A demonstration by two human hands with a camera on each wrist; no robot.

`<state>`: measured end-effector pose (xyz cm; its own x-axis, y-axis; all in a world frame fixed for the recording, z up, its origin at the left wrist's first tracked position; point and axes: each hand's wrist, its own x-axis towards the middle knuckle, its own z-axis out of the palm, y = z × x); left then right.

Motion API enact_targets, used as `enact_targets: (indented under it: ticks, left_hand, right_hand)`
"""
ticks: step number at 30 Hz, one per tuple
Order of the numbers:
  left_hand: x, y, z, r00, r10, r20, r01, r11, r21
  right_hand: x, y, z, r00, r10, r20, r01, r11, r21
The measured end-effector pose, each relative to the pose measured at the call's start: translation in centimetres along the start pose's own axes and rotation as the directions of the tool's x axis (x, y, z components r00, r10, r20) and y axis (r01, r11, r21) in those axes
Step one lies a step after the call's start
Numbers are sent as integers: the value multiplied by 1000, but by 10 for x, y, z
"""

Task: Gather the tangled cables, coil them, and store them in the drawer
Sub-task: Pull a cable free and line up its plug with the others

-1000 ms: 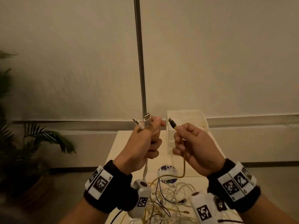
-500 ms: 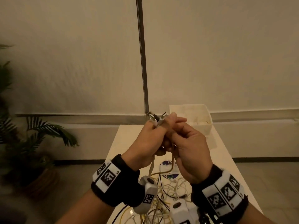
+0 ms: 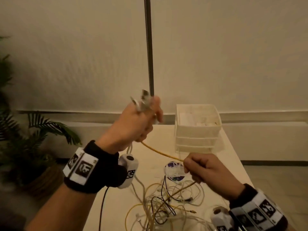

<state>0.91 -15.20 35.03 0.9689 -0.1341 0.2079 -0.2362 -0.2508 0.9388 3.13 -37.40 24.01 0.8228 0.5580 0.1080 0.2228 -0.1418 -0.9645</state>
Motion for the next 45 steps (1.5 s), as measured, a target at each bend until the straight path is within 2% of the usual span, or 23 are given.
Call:
enact_targets:
  ticks: [1, 3, 5, 8, 10, 11, 13, 14, 15, 18, 20, 22, 24, 26, 32, 33, 35, 37, 38, 39, 40, 42, 45]
  left_hand:
    - [-2, -3, 8, 998, 31, 54, -42, 978, 206]
    - [-1, -16, 28, 975, 70, 212, -173, 837, 519]
    - [1, -30, 45, 964, 72, 254, -219, 759, 614]
    - [9, -32, 42, 984, 162, 75, -176, 804, 568]
    - [13, -25, 29, 973, 204, -109, -125, 862, 491]
    - [16, -23, 19, 948, 211, -237, -91, 896, 435]
    - [25, -27, -7, 840, 228, -493, -50, 936, 348]
    - [29, -30, -18, 790, 232, -567, -26, 938, 347]
    - [31, -34, -24, 779, 222, -587, 9, 931, 364]
    - [26, -37, -14, 863, 196, -466, 53, 881, 470]
    - [18, -32, 6, 888, 324, -325, -112, 839, 532]
    - [14, -30, 26, 910, 400, -108, -296, 810, 507]
    - [13, -29, 46, 947, 308, 91, -316, 842, 438]
    - [14, -31, 62, 956, 225, 188, -289, 833, 472]
    - [21, -28, 50, 961, 267, 71, -251, 736, 629]
    - [23, -24, 46, 954, 301, 3, -232, 730, 642]
    - [29, -20, 32, 898, 347, -271, -152, 822, 549]
    - [36, -18, 10, 779, 316, -542, -101, 916, 389]
    - [37, -17, 1, 728, 322, -605, -83, 918, 388]
    - [38, -17, -6, 711, 341, -616, -59, 901, 430]
    - [38, -17, -8, 730, 355, -584, -44, 877, 478]
    - [32, -14, 3, 812, 345, -471, -45, 842, 538]
    - [21, -18, 36, 899, 391, -199, -216, 788, 577]
  right_hand:
    - [4, -6, -6, 999, -3, -36, 3, 1000, 26]
    - [14, -20, -13, 995, -15, -102, 26, 994, 103]
    - [25, -32, -16, 990, -61, -129, 71, 995, 69]
    - [31, -38, -20, 991, -88, -98, 97, 992, 83]
    - [29, -29, -26, 997, -58, -50, 63, 990, 123]
    - [26, -22, -28, 999, -38, -28, 41, 991, 128]
    - [19, -4, -31, 1000, 4, -11, -2, 990, 138]
    - [15, 5, -32, 999, 27, -20, -24, 989, 146]
    - [12, 12, -32, 998, 47, -41, -40, 987, 156]
    - [10, 23, -32, 990, 86, -108, -67, 983, 172]
    - [13, 19, -29, 984, 104, -147, -73, 977, 199]
    - [16, 11, -25, 988, 90, -124, -60, 973, 223]
    - [18, -2, -20, 997, 34, -65, -19, 974, 225]
    - [19, -15, -17, 1000, -11, -29, 18, 970, 244]
    - [17, -17, -26, 998, -66, -11, 66, 975, 214]
    - [16, -13, -25, 997, -71, -25, 74, 978, 193]
    - [16, 0, -24, 998, -58, -35, 63, 987, 145]
    - [13, 15, -22, 1000, -7, -7, 7, 995, 98]
    - [12, 23, -21, 1000, 19, -11, -18, 997, 72]
    - [12, 29, -22, 999, 39, -39, -37, 998, 49]
    - [13, 33, -22, 996, 51, -75, -48, 998, 41]
    - [17, 34, -23, 990, 60, -128, -51, 996, 70]
    - [26, 21, -20, 990, 22, -141, -8, 995, 98]
